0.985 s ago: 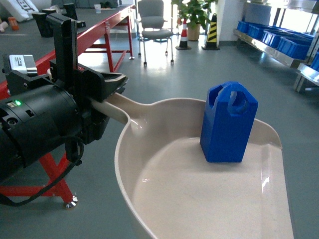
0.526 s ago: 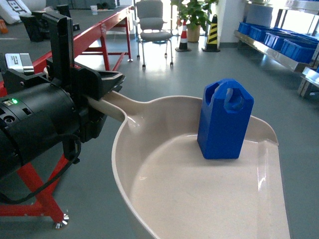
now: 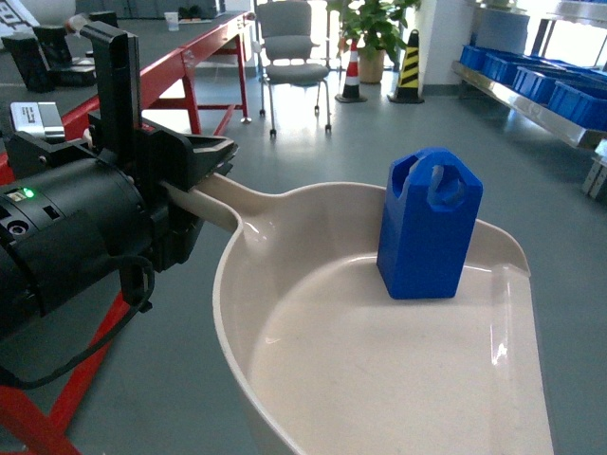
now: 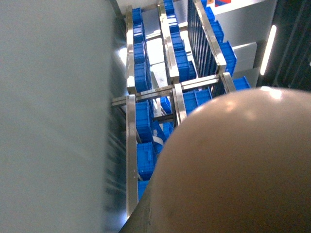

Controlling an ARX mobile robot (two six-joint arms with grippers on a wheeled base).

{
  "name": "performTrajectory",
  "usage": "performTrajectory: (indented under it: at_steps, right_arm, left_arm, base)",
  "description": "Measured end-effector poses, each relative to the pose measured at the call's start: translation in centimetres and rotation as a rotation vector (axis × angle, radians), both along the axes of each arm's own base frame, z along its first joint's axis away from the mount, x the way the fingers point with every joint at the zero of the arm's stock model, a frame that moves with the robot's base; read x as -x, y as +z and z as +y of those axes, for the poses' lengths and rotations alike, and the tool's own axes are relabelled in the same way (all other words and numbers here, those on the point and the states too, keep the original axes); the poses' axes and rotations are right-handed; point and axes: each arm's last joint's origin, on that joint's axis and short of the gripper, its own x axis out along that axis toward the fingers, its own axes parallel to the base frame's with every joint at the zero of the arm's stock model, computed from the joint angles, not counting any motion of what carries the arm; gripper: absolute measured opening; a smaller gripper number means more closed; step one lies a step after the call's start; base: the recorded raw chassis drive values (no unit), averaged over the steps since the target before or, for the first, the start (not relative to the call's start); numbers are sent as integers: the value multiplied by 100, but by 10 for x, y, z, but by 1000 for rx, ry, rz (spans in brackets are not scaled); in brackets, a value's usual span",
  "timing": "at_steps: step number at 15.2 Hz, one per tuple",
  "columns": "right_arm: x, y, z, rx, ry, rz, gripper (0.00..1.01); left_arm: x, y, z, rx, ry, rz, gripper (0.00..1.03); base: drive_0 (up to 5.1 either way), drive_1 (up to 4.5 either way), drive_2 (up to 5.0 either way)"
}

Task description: Place part in tray to right shelf

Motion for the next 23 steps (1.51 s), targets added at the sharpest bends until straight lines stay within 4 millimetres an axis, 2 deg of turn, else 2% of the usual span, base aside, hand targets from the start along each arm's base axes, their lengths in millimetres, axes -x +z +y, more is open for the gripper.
performTrajectory:
  at_steps: [23]
  right_arm:
    - [0,-1,0,0,1,7,98]
  left_arm:
    - [0,0,1,-3,6,3,12]
  base:
    - [-6,428,-439]
